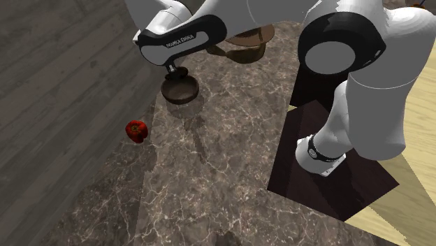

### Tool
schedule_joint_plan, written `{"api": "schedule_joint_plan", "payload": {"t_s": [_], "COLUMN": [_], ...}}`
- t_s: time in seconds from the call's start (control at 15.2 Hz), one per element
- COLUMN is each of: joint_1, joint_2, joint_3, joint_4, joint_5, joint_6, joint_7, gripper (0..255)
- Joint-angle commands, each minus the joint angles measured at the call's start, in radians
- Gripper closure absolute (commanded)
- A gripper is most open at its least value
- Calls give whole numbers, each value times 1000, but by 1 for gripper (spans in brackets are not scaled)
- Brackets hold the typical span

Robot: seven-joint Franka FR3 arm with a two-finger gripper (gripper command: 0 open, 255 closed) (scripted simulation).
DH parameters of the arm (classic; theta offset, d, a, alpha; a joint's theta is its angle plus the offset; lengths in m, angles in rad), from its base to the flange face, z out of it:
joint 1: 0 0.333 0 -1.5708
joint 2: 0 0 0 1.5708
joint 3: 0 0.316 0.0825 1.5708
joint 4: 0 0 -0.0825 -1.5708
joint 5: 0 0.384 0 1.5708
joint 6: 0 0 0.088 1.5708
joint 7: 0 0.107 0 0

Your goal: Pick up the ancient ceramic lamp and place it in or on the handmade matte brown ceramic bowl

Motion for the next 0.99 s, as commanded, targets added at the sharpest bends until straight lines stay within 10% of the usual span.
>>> {"api": "schedule_joint_plan", "payload": {"t_s": [0.0,0.92], "joint_1": [-3,-11], "joint_2": [9,60], "joint_3": [1,12], "joint_4": [-15,-56], "joint_5": [3,20], "joint_6": [24,113], "joint_7": [-2,-1], "gripper": [255,255]}}
